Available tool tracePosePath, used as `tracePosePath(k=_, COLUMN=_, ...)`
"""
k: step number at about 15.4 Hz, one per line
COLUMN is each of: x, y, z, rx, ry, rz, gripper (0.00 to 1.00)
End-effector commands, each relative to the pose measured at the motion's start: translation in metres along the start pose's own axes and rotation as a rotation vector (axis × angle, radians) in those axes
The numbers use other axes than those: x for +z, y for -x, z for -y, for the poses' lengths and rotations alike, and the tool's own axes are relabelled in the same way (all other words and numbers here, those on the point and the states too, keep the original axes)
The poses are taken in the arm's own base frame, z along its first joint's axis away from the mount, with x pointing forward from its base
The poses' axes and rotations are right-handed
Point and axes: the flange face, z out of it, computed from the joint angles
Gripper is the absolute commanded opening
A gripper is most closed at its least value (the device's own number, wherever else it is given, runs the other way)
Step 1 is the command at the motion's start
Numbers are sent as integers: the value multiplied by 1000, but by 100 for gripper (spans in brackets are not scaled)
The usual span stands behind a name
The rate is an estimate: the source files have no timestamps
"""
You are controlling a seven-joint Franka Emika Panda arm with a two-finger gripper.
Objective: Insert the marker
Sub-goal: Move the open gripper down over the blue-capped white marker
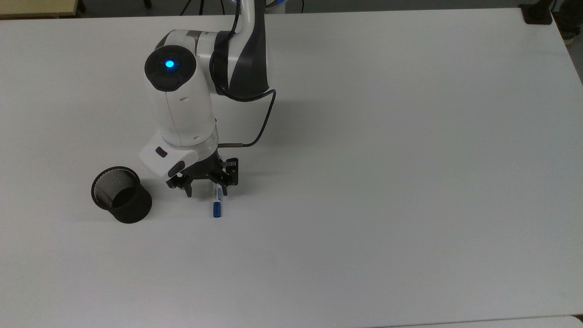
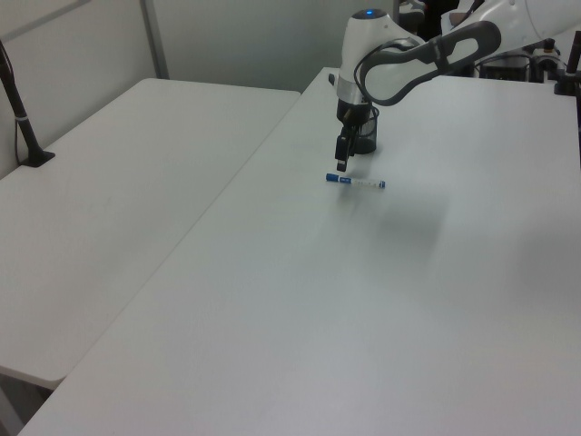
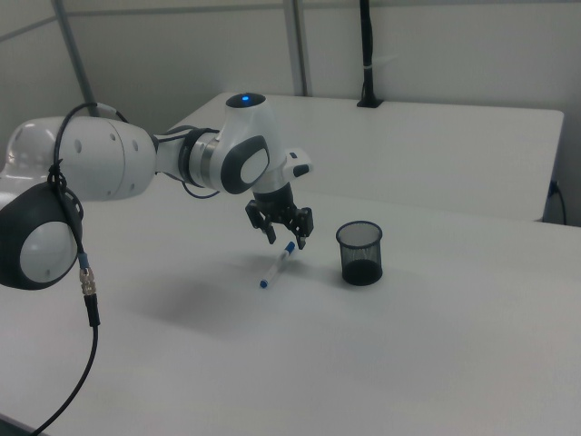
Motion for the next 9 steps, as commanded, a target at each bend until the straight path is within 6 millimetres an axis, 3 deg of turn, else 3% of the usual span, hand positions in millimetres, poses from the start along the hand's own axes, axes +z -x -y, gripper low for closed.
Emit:
tracePosePath(k=1, x=9, y=-5, z=10, rx=-38, ry=21, rz=-36, gripper=69)
tracePosePath(k=7, x=20, y=-8, z=11, rx=-25, ry=35, rz=-61, gripper=65)
tracePosePath(k=9, x=28, y=-8, z=22, rx=-23, ry=33, rz=-52, gripper=59)
